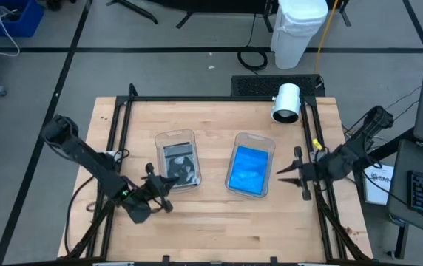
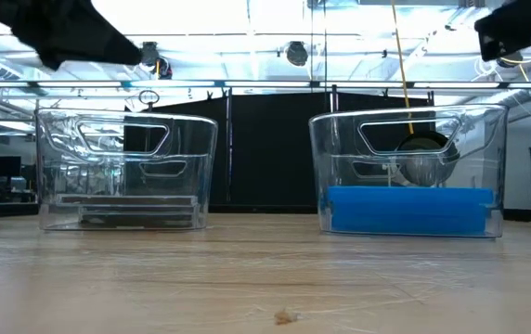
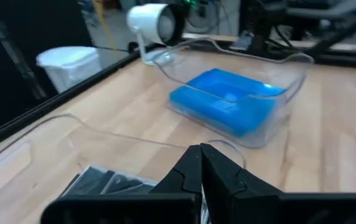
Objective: Pick & place jewel cases by type
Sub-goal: Return to Home Position
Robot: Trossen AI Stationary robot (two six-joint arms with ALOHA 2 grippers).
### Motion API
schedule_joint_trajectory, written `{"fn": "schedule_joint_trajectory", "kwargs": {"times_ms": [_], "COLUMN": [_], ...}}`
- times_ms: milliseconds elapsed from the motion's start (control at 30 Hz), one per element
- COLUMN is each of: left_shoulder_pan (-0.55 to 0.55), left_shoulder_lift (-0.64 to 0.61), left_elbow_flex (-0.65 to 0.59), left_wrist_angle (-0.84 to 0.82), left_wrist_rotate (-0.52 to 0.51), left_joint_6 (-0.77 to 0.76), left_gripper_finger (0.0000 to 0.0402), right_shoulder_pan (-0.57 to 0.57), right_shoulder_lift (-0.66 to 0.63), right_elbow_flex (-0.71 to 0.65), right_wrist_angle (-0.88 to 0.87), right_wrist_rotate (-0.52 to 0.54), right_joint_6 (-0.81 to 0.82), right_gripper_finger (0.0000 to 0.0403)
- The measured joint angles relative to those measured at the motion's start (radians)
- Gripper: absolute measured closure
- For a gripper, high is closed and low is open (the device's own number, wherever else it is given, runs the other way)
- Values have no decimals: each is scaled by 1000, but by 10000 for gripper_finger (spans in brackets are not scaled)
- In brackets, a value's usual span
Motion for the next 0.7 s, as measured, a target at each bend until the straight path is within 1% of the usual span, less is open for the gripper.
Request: {"fn": "schedule_joint_trajectory", "kwargs": {"times_ms": [133, 233, 300, 467, 567, 667, 700], "left_shoulder_pan": [56, 106, 134, 185, 205, 217, 220], "left_shoulder_lift": [-132, -254, -347, -588, -730, -859, -898], "left_elbow_flex": [-36, -105, -171, -409, -544, -648, -669], "left_wrist_angle": [11, 65, 169, 509, 610, 627, 605], "left_wrist_rotate": [130, 224, 302, 499, 537, 537, 535], "left_joint_6": [123, 226, 324, 563, 601, 585, 576], "left_gripper_finger": [397, 395, 394, 396, 398, 397, 397], "right_shoulder_pan": [-16, -18, -17, -17, -17, -17, -17], "right_shoulder_lift": [-130, -202, -241, -308, -345, -392, -411], "right_elbow_flex": [-46, -55, -55, -55, -61, -102, -117], "right_wrist_angle": [1, -4, -11, -44, -70, -42, -35], "right_wrist_rotate": [0, 0, 1, 0, 1, 0, 4], "right_joint_6": [-25, -63, -76, -103, -114, -129, -138], "right_gripper_finger": [314, 314, 314, 314, 314, 314, 314]}}
